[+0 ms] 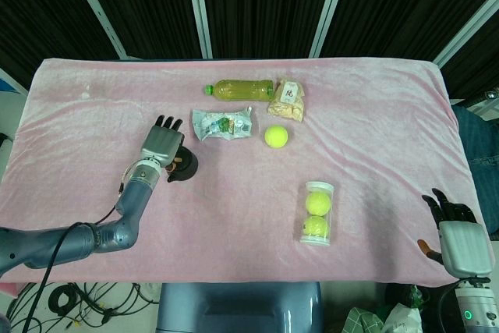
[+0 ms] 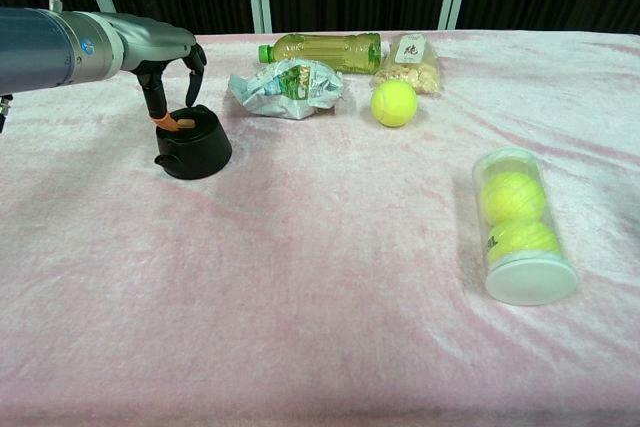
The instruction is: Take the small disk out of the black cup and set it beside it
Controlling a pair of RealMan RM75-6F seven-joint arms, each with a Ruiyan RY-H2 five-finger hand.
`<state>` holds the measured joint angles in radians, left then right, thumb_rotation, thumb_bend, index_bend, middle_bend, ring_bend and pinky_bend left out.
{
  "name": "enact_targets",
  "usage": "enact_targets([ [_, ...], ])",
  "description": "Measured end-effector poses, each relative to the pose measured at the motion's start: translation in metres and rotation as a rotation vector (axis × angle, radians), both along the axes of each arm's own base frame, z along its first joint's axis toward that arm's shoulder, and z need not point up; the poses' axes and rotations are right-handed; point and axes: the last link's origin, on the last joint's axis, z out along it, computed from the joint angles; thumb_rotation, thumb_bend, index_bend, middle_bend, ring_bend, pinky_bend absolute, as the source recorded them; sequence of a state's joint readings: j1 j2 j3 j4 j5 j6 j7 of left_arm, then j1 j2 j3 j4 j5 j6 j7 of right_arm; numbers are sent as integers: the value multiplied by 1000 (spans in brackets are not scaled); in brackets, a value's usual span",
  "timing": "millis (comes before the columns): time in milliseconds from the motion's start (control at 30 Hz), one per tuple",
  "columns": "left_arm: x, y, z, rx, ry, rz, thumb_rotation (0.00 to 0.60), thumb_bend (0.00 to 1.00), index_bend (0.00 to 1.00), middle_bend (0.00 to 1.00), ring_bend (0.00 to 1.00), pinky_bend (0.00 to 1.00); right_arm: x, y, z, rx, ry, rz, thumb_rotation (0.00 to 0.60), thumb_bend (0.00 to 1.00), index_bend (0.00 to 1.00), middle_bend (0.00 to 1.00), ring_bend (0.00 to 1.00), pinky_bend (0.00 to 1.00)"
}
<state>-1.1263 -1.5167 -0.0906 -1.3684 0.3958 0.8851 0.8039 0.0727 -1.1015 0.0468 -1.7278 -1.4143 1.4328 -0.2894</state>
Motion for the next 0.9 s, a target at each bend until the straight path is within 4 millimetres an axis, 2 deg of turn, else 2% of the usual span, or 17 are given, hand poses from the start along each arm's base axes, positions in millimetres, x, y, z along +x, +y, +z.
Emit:
enact_targets([
  [367,1,0,-10,-12,12,-8,600,267,522,77,0,0,0,0,0,0,-3,0,600,90,193,99,262,208],
  [500,0,0,-15,-14,27,-11,600,313,532,80,0,0,0,0,1,-1,-5,-1,600,90,193,99,262,208],
  [900,2,-1,-19,-8,56,-21,600,372,561,84,0,0,0,0,1,-1,-7,0,600,90,193,99,262,208],
])
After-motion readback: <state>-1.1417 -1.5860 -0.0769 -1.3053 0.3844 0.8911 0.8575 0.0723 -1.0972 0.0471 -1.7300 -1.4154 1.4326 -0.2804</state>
